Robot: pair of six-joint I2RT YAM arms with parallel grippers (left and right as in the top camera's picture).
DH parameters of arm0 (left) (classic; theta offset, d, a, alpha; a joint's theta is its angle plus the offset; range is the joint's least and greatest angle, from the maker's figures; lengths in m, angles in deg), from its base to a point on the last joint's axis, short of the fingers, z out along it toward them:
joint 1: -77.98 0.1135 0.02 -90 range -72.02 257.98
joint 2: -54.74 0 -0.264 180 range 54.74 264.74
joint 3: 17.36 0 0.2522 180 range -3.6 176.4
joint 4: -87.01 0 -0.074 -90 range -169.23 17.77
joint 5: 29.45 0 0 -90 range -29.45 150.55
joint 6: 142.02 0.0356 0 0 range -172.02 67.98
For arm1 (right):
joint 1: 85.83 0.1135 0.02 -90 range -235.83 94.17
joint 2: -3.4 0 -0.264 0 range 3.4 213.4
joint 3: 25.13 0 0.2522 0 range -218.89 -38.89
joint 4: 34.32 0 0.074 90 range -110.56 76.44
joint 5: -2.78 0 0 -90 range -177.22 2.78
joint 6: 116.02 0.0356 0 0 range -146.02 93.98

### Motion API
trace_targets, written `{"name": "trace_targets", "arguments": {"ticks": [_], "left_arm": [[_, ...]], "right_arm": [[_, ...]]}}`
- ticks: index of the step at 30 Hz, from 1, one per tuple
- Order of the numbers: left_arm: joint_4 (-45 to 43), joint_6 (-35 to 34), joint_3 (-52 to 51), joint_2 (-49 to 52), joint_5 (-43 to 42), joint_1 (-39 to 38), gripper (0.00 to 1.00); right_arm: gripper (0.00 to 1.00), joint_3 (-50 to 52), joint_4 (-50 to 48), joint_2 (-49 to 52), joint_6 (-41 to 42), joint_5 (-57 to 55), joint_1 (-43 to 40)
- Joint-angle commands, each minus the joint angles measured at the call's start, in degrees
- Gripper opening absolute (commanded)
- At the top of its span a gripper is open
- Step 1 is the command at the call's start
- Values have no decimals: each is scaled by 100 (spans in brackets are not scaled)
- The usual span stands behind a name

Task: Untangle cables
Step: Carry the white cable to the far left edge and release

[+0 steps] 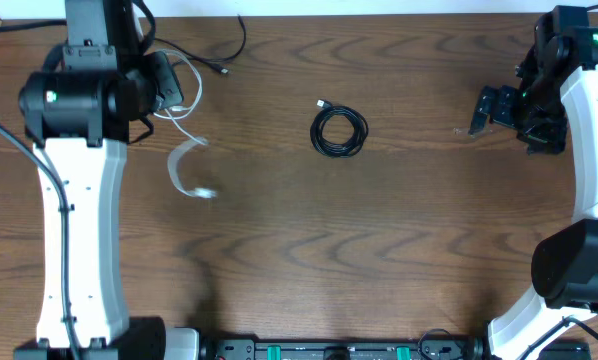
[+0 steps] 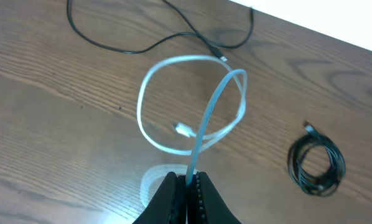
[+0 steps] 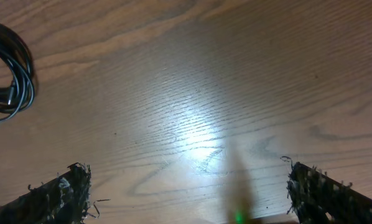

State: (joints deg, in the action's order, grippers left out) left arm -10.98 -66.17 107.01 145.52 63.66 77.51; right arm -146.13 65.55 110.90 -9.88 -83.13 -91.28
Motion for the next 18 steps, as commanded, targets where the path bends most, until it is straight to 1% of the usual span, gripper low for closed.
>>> {"name": "trace_targets", "arguments": {"ticks": [1, 4, 8, 15, 18], "left_arm": [[-133, -120, 11, 306, -98, 249, 7], [-302, -162, 11, 533, -96, 509, 7], [-466, -756, 11, 826, -96, 1049, 8], [-852, -1086, 11, 1261, -94, 2133, 8], [-1250, -1169, 11, 1373, -96, 2494, 7]], "right_arm": [[99, -55, 4, -111, 76, -9, 20], [99, -55, 4, -111, 76, -9, 20], [99, -55, 4, -111, 76, -9, 20], [99, -55, 4, -111, 76, -9, 20], [99, -55, 4, -111, 76, -9, 20]]}}
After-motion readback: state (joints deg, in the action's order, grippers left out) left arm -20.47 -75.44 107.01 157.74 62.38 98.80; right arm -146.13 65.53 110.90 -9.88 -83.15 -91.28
